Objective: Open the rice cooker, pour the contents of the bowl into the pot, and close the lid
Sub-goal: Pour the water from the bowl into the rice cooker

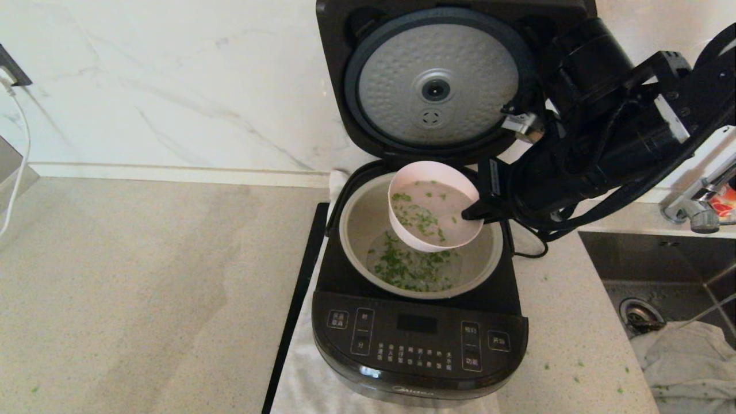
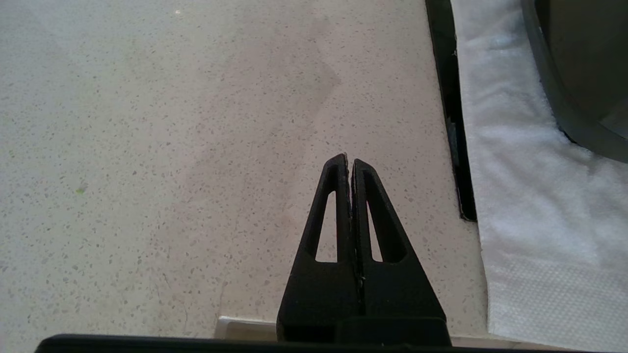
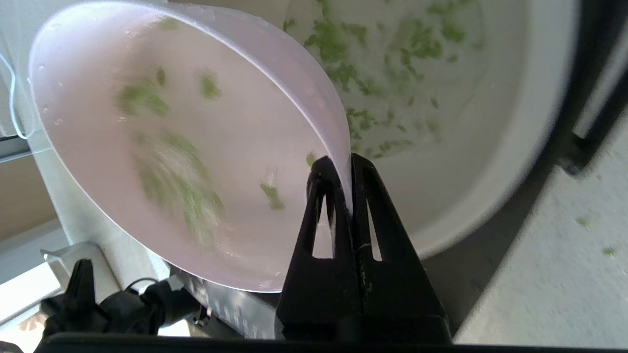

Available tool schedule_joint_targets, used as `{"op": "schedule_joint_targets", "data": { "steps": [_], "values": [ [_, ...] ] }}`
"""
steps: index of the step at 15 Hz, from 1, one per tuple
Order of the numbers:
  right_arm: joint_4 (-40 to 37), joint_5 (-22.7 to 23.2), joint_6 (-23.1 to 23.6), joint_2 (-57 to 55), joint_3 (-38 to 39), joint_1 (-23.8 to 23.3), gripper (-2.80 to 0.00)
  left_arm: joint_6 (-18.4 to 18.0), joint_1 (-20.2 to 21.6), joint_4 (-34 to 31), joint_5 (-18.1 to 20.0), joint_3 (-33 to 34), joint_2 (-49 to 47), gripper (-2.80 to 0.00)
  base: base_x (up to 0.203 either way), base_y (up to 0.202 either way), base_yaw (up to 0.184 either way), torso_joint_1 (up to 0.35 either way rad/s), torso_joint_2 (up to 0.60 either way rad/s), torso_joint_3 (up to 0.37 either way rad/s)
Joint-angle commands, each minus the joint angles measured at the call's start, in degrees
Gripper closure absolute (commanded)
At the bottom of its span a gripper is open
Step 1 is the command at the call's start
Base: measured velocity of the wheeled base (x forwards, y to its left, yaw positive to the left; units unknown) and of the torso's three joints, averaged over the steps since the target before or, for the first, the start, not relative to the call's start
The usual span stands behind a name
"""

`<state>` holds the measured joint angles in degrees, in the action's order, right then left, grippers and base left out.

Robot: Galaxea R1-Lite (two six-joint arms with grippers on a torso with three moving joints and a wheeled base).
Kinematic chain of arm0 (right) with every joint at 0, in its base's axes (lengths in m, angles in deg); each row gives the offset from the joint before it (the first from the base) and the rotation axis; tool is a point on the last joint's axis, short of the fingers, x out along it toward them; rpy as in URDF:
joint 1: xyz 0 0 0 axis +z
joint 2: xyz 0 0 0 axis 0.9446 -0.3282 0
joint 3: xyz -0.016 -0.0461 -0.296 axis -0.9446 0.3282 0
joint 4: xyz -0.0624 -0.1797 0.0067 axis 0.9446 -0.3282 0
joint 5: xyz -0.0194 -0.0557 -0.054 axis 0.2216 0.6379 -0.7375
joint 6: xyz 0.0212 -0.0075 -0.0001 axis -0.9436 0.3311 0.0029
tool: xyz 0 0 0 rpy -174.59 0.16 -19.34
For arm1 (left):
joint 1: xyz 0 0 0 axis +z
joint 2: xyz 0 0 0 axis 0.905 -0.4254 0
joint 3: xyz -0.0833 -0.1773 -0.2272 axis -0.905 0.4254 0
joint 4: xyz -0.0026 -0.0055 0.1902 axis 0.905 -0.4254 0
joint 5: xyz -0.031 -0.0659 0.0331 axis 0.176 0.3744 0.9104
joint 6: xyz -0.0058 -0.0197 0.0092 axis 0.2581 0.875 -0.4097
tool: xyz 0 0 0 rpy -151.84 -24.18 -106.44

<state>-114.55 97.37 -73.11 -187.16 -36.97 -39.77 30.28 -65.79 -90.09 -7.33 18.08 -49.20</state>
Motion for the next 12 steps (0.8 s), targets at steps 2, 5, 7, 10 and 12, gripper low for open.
{"op": "schedule_joint_targets", "data": {
  "steps": [2,5,7,10,12],
  "values": [
    [1.69,-0.26,-0.87,-2.94,0.02,1.05,0.0,-0.01,0.0,-0.01,0.02,0.0,0.0,0.0,0.0,0.0,0.0,0.0,0.0,0.0],
    [2.97,-3.53,-0.87,-4.96,-0.03,1.95,0.0,-0.01,0.0,-0.01,-0.02,0.0,0.06,0.0,0.0,0.0,0.0,0.0,0.0,0.0],
    [3.48,-4.04,-0.94,-5.81,-0.16,1.98,0.0,-0.01,0.0,-0.01,-0.02,0.0,-0.02,0.0,0.0,0.0,0.0,0.0,0.0,0.0],
    [4.63,-4.24,-1.4,-6.29,-0.21,1.98,0.0,-0.01,0.0,-0.01,-0.02,0.0,0.06,0.0,0.0,0.0,0.0,0.0,0.0,0.0],
    [5.76,-6.45,-1.6,-6.36,-0.16,1.98,0.0,-0.01,0.0,-0.01,-0.02,0.0,0.0,0.0,0.0,0.0,0.0,0.0,0.0,0.0]
  ]
}}
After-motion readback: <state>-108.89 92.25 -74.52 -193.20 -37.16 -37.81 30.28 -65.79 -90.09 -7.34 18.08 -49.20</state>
